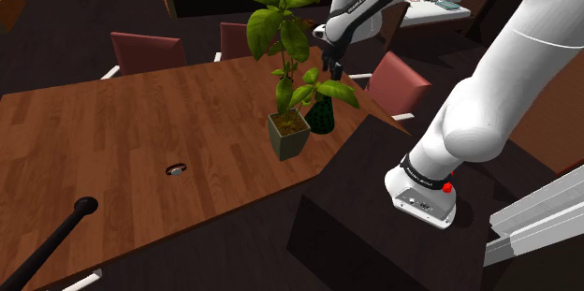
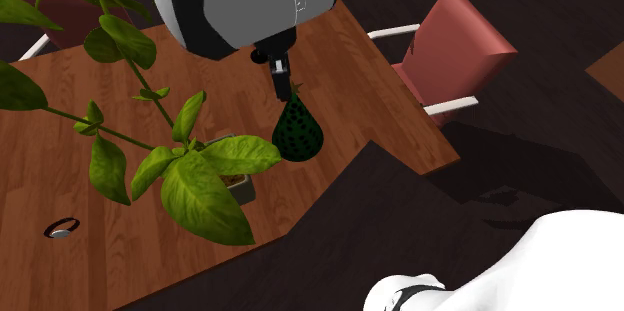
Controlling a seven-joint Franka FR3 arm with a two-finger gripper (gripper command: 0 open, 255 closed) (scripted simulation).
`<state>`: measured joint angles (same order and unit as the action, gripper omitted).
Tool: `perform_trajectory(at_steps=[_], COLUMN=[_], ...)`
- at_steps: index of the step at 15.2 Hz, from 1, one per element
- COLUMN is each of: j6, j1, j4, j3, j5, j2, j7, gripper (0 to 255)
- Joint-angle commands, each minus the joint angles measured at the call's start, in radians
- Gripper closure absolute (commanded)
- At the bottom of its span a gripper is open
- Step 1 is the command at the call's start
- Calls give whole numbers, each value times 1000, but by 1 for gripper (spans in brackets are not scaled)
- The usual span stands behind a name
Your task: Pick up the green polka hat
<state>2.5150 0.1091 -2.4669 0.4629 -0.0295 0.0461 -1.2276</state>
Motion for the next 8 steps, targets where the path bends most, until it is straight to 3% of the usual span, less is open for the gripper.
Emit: perform_trajectory(at_steps=[1,8], j6=[35,111], j1=[-3,-14], j4=[5,-1], j3=[-3,-22], j5=[28,92], j2=[42,120], j7=[-37,-80], gripper=[0,0])
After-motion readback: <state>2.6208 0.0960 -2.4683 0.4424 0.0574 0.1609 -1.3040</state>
